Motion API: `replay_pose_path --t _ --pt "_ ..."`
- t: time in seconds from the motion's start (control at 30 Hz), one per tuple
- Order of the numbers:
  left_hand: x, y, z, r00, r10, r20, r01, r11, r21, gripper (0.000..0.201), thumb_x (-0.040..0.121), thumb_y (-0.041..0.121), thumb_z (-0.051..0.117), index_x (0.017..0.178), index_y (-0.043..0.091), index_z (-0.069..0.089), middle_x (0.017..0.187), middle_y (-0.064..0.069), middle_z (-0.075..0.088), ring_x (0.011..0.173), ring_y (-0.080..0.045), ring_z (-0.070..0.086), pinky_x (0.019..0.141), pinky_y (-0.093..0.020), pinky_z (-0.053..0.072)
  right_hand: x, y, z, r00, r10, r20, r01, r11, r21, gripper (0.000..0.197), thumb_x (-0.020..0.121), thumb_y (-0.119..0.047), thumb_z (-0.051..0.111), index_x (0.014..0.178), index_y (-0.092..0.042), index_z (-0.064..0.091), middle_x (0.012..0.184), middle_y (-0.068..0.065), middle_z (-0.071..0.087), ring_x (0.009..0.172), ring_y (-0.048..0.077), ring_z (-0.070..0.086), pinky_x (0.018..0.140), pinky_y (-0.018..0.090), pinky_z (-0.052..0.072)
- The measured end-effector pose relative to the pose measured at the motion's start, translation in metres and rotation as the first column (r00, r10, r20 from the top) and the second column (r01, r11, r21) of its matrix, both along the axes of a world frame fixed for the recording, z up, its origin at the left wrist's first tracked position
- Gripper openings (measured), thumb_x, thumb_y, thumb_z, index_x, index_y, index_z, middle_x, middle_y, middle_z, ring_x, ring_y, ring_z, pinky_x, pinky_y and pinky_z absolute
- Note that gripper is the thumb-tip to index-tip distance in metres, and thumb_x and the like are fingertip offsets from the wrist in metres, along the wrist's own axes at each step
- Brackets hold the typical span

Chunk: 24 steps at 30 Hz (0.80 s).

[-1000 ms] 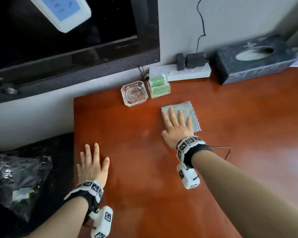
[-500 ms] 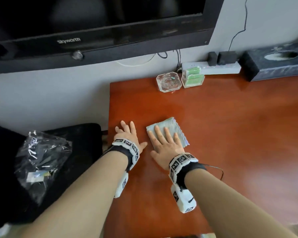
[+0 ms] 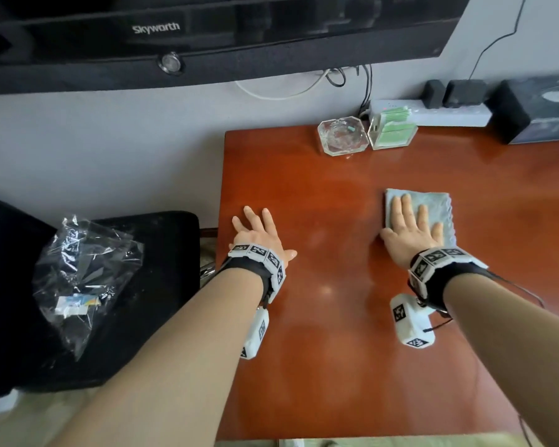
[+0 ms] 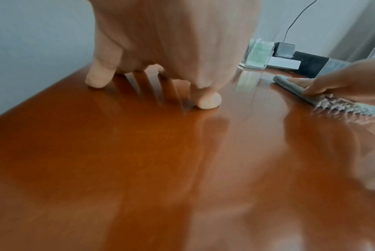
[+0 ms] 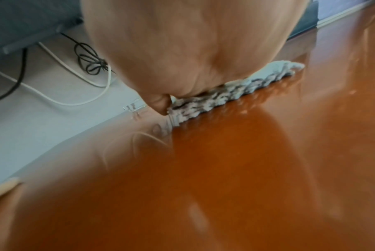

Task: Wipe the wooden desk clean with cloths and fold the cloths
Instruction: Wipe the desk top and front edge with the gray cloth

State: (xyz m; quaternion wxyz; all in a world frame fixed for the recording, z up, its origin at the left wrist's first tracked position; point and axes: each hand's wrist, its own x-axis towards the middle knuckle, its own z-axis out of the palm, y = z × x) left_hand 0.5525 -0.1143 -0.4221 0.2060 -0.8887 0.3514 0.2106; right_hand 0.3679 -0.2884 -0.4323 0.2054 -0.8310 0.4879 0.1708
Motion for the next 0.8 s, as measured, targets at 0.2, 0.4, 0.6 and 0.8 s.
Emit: replay_pose_path --t 0.2,0.4,0.6,0.8 --pt "0.001 -0.006 -0.007 0.997 0.060 -0.043 -0.060 0.998 0.004 0.105 0.091 0.068 0.042 0.153 0.009 -0.019 0.159 -0.025 -0.020 0.147 -0.050 -0.005 0.107 -0.059 0.036 0.046 0.037 0.005 0.976 0.214 0.024 -0.215 0.976 0.040 0.070 0.097 -0.037 0.026 0.153 -0.026 -0.014 0.159 -0.008 -0.024 0.147 0.024 -0.020 0.118 0.054 -0.008" --pt "0.002 -0.013 -0.009 0.985 0.139 -0.106 -0.139 0.990 0.001 0.108 0.090 0.065 0.050 0.153 0.012 -0.020 0.158 -0.023 -0.026 0.146 -0.049 -0.012 0.112 -0.061 0.029 0.099 0.052 0.004 0.910 0.410 0.057 -0.412 0.910 0.036 0.070 0.098 -0.038 0.025 0.153 -0.027 -0.018 0.159 -0.009 -0.024 0.147 0.024 -0.021 0.118 0.054 -0.010" --pt "0.007 -0.012 -0.016 0.978 0.147 -0.148 -0.150 0.989 -0.003 0.109 0.090 0.065 0.050 0.152 0.013 -0.023 0.157 -0.022 -0.030 0.146 -0.048 -0.016 0.112 -0.061 0.030 0.098 -0.012 0.001 0.947 0.312 0.070 -0.316 0.948 0.045 0.065 0.101 -0.036 0.025 0.153 -0.033 -0.013 0.159 -0.012 -0.022 0.148 0.020 -0.019 0.118 0.048 -0.010" --pt "0.008 -0.012 -0.019 0.974 0.152 -0.170 -0.158 0.987 -0.017 0.110 0.090 0.065 0.050 0.151 0.014 -0.024 0.156 -0.022 -0.031 0.145 -0.049 -0.016 0.111 -0.061 0.032 0.064 -0.062 0.002 0.996 0.086 0.033 -0.087 0.996 0.017 0.065 0.098 -0.038 0.021 0.154 -0.033 -0.010 0.161 -0.009 -0.019 0.149 0.021 -0.014 0.120 0.048 -0.006"
